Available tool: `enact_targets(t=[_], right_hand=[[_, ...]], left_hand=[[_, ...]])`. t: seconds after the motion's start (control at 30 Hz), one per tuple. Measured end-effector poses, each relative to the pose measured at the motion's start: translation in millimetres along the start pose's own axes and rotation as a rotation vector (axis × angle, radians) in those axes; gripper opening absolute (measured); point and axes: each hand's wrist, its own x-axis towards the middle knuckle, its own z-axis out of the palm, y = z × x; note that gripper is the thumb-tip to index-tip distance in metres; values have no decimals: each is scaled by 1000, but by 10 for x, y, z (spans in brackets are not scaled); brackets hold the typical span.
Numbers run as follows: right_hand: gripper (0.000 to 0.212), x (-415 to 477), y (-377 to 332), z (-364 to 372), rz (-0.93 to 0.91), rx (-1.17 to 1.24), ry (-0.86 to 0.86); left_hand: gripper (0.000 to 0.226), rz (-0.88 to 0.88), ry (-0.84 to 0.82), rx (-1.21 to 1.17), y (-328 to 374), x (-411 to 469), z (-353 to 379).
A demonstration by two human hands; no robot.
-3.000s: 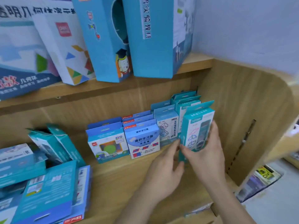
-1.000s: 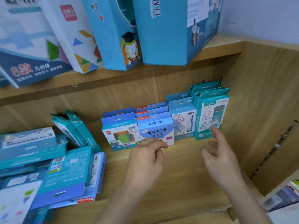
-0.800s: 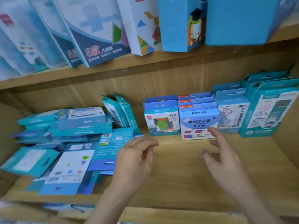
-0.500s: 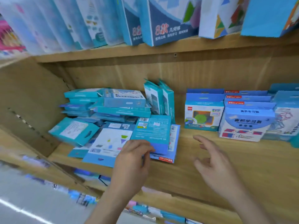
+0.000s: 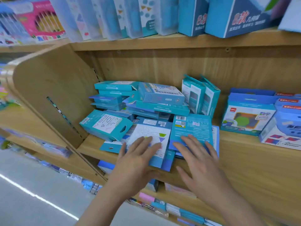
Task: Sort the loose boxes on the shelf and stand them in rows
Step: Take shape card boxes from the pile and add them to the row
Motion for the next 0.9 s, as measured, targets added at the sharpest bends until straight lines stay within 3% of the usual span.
enact_targets(t=[0.07, 0.2, 0.3, 0.4, 0.5, 0.6, 0.7, 0.8, 0.9], right_hand=[[59, 63, -23, 21, 26, -48, -11], [51, 148, -6, -58, 81, -49, -70], [67, 242, -136, -354, 152, 376, -74], [74, 381, -357, -687, 77, 554, 47], [52, 515, -508, -739, 11, 717, -2], [25, 544, -553, -691, 101, 976, 48], [26, 500, -476, -701, 213, 1093, 124], [23, 440, -350, -773, 287, 1187, 247], [21, 391, -269, -839, 312, 1227, 283]], left_hand=[[69, 114, 79, 20, -142, 19, -40], [41, 176, 460, -109, -427, 45, -330], [14, 54, 570, -301, -484, 104, -789], [6, 27, 500, -496, -389, 157, -1115], [9, 27, 455, -672, -233, 269, -1182], [7, -53, 484, -845, -180, 438, -1142], [7, -65, 468, -930, -206, 502, -1095], [35, -125, 271, -1221, -139, 405, -1021], [41, -136, 94, -1334, 35, 310, -870]])
